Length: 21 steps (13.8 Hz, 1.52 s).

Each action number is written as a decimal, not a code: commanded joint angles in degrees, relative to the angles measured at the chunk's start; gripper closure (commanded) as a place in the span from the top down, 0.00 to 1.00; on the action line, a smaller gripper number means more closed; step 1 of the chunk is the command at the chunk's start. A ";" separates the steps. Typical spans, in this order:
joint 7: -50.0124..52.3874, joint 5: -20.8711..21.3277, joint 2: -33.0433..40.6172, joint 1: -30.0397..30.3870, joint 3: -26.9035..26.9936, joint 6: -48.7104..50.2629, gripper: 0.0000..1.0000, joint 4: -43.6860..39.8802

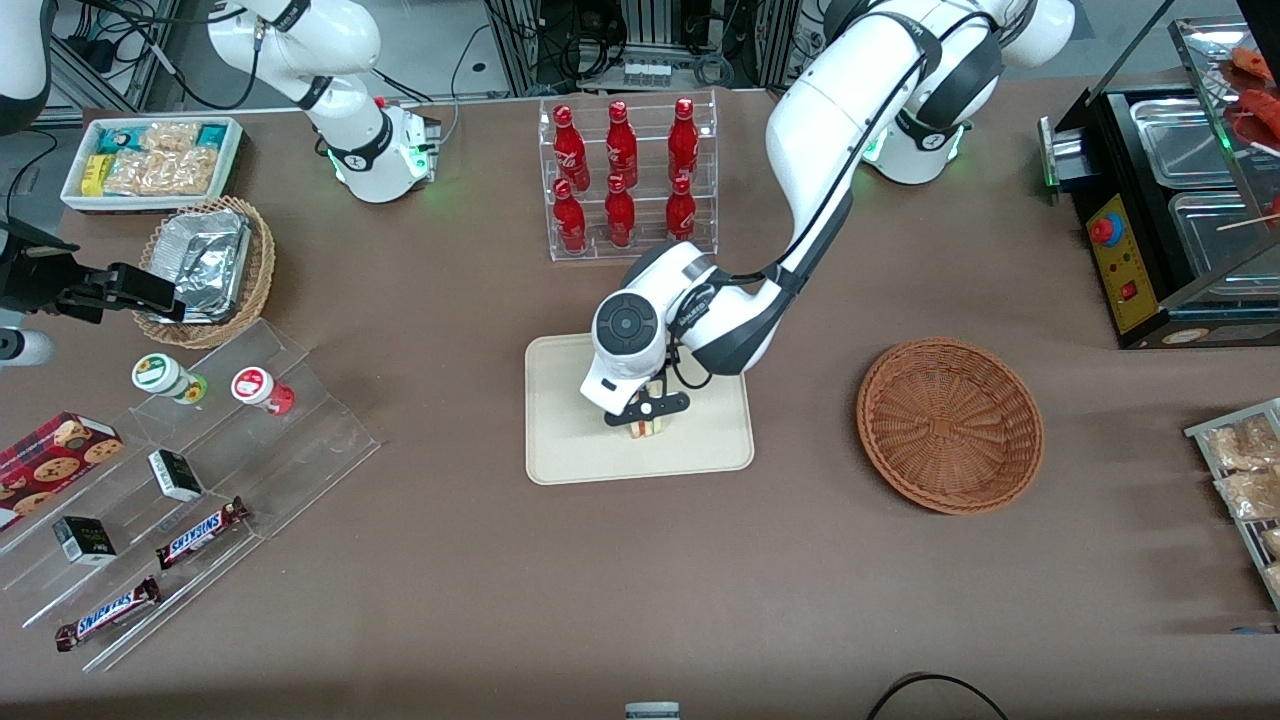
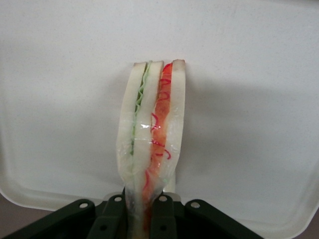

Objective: Place sandwich from basket to tray
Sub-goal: 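Carry the sandwich over the cream tray and lower it, then open the left gripper to release the sandwich onto the tray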

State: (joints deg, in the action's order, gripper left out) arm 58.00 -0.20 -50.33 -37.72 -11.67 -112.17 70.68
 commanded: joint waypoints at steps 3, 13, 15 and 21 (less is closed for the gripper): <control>0.98 -0.24 -1.53 -0.33 0.24 0.64 1.00 -2.21; -5.85 9.30 10.50 1.42 0.59 11.52 1.00 -2.92; -6.76 7.78 12.08 7.37 -0.02 15.22 1.00 -2.91; -28.52 2.75 25.43 20.39 0.07 15.49 1.00 11.48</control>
State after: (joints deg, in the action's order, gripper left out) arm 35.07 3.76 -32.25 -20.78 -10.97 -96.65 73.73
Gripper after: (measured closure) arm 0.000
